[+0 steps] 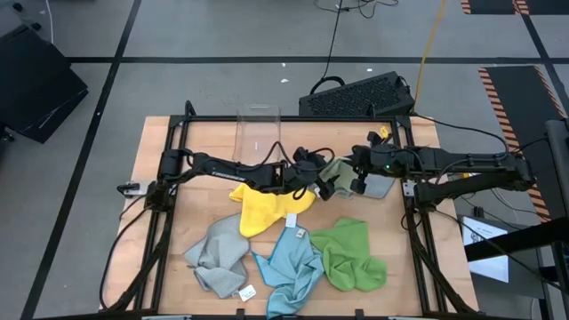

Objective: Fold microfiber towels
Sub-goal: Fold the light green microfiber cloth

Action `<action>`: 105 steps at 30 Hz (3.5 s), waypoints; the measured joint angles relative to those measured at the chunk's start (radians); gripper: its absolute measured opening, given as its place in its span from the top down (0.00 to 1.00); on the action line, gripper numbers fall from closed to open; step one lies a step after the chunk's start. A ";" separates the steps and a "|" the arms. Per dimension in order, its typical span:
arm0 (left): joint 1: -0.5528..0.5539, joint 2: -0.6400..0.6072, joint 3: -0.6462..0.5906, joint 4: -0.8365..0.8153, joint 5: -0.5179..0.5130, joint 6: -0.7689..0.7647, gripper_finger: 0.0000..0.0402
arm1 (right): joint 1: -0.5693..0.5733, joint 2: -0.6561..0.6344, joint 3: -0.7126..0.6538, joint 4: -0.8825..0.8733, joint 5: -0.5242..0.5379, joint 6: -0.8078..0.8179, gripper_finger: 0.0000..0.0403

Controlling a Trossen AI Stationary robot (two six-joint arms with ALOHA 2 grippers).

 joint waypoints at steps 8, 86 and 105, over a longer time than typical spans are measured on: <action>0.004 0.006 0.000 -0.114 -0.012 -0.003 0.03 | 0.000 0.001 0.000 0.002 0.003 0.011 0.98; -0.075 -0.136 -0.001 -0.322 0.038 0.004 0.98 | 0.000 -0.060 0.027 -0.041 -0.153 0.211 0.98; -0.074 -0.275 0.000 -0.458 0.556 -0.024 0.97 | -0.018 -0.137 -0.061 0.100 -0.598 0.328 0.98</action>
